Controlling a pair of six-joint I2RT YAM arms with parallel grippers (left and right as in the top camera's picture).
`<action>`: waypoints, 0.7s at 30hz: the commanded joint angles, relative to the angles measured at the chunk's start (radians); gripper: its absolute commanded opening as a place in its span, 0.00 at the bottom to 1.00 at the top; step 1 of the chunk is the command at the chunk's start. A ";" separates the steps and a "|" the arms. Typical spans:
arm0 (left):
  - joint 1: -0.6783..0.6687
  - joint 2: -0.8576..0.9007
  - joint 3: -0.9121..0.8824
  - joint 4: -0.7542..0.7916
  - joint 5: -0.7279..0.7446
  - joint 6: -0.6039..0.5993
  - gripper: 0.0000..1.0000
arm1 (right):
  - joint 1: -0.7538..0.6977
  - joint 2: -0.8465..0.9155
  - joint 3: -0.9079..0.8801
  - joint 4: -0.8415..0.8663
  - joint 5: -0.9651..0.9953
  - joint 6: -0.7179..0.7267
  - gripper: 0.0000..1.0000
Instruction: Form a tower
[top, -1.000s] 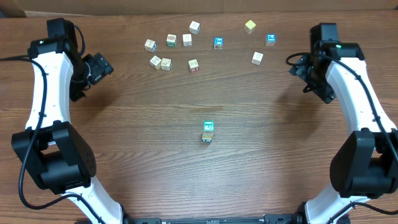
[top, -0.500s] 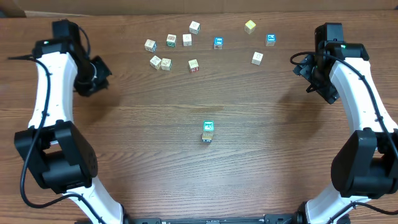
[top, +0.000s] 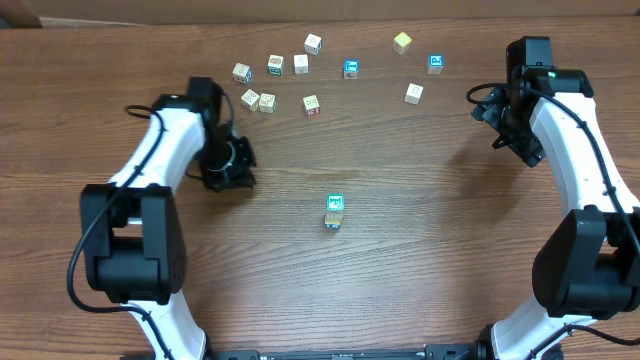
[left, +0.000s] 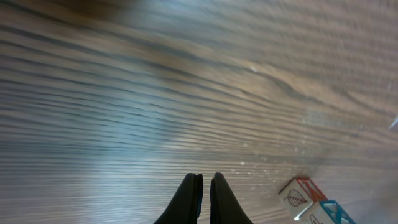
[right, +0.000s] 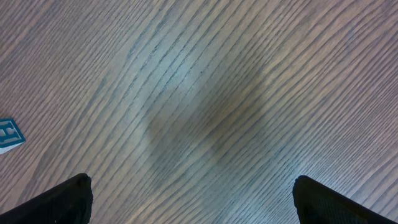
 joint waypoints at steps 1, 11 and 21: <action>-0.071 -0.019 -0.038 0.028 0.034 -0.013 0.04 | 0.000 -0.004 -0.005 0.002 0.014 -0.004 1.00; -0.183 -0.019 -0.177 0.173 0.171 -0.045 0.04 | 0.000 -0.004 -0.005 0.002 0.014 -0.004 1.00; -0.221 -0.019 -0.283 0.277 0.249 -0.098 0.04 | 0.000 -0.004 -0.005 0.002 0.014 -0.004 1.00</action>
